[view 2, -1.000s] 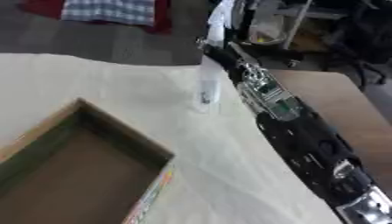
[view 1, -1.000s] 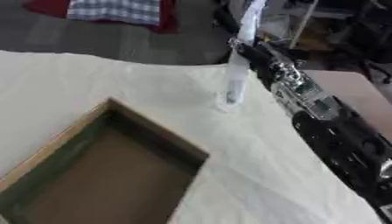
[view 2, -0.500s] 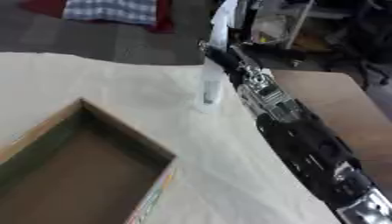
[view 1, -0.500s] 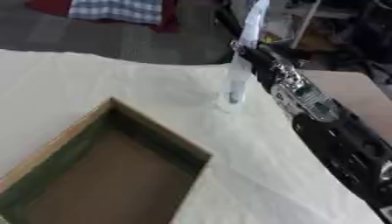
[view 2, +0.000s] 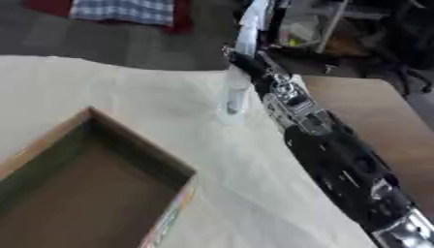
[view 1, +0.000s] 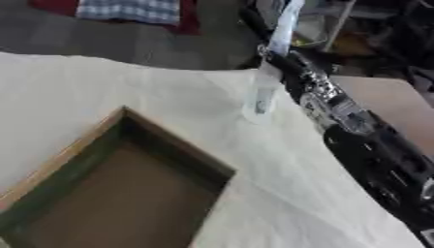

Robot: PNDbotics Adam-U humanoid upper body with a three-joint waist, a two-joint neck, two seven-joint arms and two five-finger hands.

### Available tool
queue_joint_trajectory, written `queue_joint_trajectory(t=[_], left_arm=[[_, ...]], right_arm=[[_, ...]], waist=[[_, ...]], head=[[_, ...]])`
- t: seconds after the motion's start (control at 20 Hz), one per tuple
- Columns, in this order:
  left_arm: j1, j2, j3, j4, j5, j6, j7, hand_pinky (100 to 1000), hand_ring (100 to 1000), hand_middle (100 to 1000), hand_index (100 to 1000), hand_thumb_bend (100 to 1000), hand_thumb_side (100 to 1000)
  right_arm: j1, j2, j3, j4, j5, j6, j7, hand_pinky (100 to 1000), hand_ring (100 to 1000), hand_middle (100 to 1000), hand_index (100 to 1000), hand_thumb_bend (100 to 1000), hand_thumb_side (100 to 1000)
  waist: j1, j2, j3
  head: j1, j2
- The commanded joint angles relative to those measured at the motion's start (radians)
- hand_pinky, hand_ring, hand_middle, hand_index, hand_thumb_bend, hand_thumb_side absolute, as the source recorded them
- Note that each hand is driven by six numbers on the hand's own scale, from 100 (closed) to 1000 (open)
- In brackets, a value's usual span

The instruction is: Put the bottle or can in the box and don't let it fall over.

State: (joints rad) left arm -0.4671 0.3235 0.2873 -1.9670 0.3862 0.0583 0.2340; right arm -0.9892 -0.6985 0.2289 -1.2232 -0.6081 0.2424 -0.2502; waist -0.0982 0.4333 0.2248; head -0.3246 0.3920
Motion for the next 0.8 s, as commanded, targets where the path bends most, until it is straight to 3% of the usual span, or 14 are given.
queue_joint_trajectory(t=[0.05,0.6,0.8], left_arm=[[-0.016,0.008,0.000,-0.021,0.004,-0.001,-0.005,1000,1000,1000,733,449,572],[-0.020,0.007,-0.001,-0.021,0.005,-0.002,-0.009,1000,1000,1000,731,447,571],[-0.020,0.007,-0.001,-0.021,0.005,-0.002,-0.010,1000,1000,1000,731,446,571]], right_arm=[[-0.013,-0.017,-0.007,-0.001,-0.006,-0.006,0.008,996,1000,1000,825,100,470],[-0.005,-0.006,-0.004,0.023,0.027,-0.014,0.015,1000,1000,1000,806,100,470],[-0.001,-0.002,-0.007,0.038,0.048,-0.019,-0.012,1000,960,978,752,100,470]], waist=[[0.007,-0.016,0.002],[0.008,-0.013,0.004],[0.009,-0.012,0.003]], head=[[-0.006,-0.017],[-0.006,-0.016],[-0.007,-0.017]])
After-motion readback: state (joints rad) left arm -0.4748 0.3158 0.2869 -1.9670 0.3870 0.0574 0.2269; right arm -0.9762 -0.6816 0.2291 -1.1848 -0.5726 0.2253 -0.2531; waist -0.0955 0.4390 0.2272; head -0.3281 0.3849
